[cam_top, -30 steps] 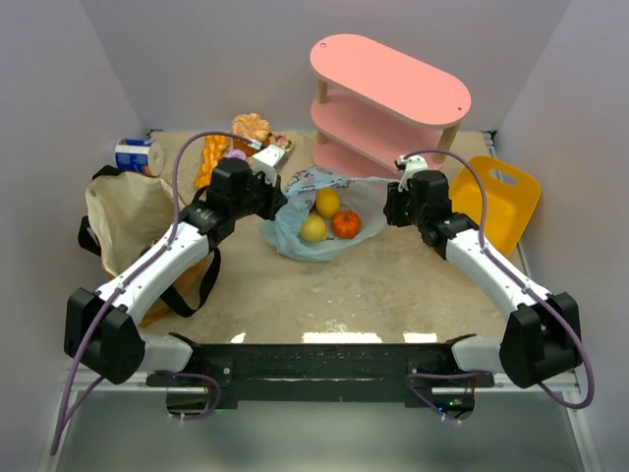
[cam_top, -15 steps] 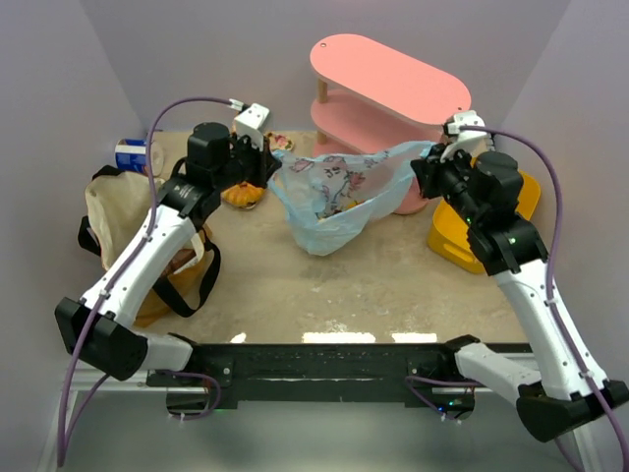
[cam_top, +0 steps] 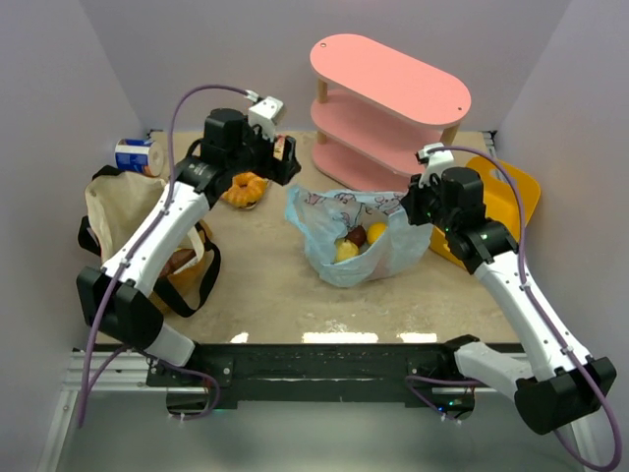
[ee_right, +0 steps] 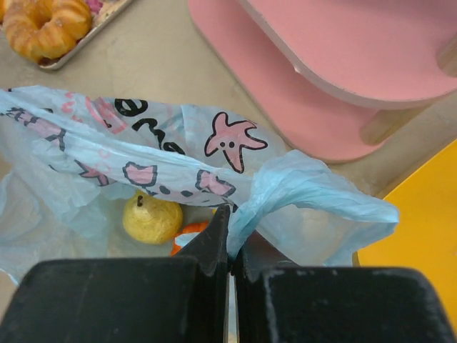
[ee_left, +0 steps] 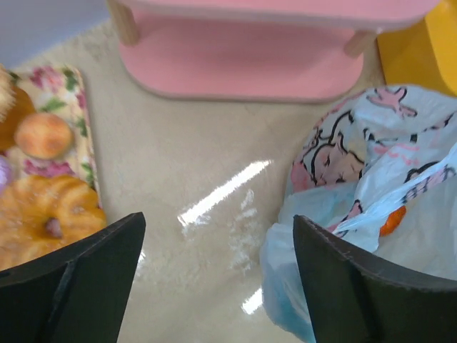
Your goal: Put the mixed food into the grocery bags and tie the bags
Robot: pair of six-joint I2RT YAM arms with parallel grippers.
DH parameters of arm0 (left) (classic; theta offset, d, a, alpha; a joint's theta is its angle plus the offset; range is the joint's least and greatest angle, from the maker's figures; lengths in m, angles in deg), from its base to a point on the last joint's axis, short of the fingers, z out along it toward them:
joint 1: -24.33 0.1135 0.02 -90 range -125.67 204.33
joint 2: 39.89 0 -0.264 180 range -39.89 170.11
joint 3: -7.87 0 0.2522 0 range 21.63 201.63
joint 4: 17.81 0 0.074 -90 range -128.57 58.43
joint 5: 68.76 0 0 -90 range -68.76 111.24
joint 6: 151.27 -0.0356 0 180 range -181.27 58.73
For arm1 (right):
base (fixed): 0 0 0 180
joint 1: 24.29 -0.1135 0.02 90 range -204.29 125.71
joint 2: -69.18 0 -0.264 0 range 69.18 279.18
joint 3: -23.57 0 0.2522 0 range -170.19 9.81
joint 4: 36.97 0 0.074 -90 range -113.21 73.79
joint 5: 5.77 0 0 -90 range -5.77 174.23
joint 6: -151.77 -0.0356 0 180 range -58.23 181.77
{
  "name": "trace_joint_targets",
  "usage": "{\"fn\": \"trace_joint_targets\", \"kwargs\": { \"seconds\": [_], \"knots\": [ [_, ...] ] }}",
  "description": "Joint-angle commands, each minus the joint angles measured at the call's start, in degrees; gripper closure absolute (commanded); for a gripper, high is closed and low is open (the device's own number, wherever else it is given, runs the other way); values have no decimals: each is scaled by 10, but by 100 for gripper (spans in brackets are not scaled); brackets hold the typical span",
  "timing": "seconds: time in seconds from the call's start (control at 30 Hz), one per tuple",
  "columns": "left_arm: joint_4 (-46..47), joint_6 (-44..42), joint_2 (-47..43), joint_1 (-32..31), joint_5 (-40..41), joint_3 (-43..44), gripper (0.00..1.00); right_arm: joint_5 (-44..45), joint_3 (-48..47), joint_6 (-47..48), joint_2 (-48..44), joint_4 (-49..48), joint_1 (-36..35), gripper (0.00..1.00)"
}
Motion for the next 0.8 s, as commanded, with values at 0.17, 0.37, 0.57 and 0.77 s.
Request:
{"fn": "trace_joint_targets", "kwargs": {
  "seconds": [0.17,0.37,0.57,0.77],
  "knots": [
    [64,39,5,87,56,36,3,-39,-21,-20,-4,-26,3,100],
    [15,21,157,89,104,93,17,-73,-22,-27,-3,-32,3,100],
    [-17,-21,258,89,180,137,24,-88,-15,-33,-9,-32,2,100],
    [-1,-39,305,89,181,135,26,-108,-8,-42,-16,-33,2,100]
  ]
}}
